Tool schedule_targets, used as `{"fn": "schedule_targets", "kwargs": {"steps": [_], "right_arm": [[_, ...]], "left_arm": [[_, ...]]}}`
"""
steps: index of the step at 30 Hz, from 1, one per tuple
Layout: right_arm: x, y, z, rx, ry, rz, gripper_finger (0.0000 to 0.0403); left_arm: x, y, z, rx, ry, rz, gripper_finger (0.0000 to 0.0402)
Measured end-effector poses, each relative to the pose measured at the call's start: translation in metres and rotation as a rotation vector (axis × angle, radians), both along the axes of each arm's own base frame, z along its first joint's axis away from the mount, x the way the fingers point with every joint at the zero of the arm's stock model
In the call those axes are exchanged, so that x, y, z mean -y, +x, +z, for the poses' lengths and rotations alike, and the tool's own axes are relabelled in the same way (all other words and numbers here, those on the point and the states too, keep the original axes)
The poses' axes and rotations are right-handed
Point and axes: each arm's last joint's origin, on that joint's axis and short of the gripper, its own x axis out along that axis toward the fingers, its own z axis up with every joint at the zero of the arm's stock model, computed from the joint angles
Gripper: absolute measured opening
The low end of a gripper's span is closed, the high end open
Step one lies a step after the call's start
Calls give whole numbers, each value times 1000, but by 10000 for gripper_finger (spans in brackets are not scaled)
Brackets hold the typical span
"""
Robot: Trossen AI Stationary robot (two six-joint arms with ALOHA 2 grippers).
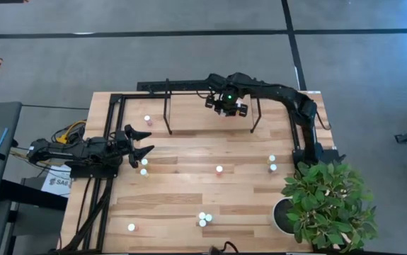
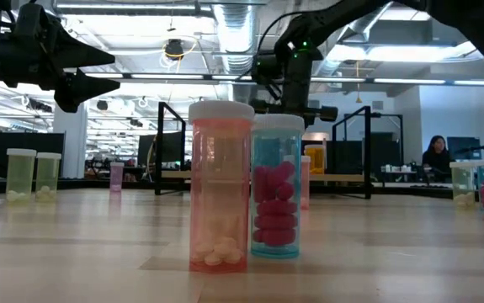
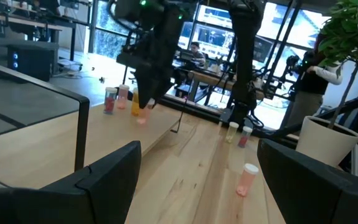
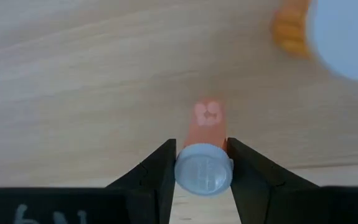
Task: Pick and place medicine bottles onto shelf by color
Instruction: Put the pink pill bottle on the shelf
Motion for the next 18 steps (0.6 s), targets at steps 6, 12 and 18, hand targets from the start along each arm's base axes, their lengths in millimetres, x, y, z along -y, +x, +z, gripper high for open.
{"fn": "schedule_targets", "kwargs": {"steps": [6,12,18], "right_arm": [[9,-2,-12,-1,76,10,156],[16,-5,-11,-5,47,-6,158],[25,-9,-11,14,30,-4,159]], "left_arm": [[0,0,0,0,0,0,311],[0,0,0,0,0,0,311],[0,0,0,0,0,0,311]]}}
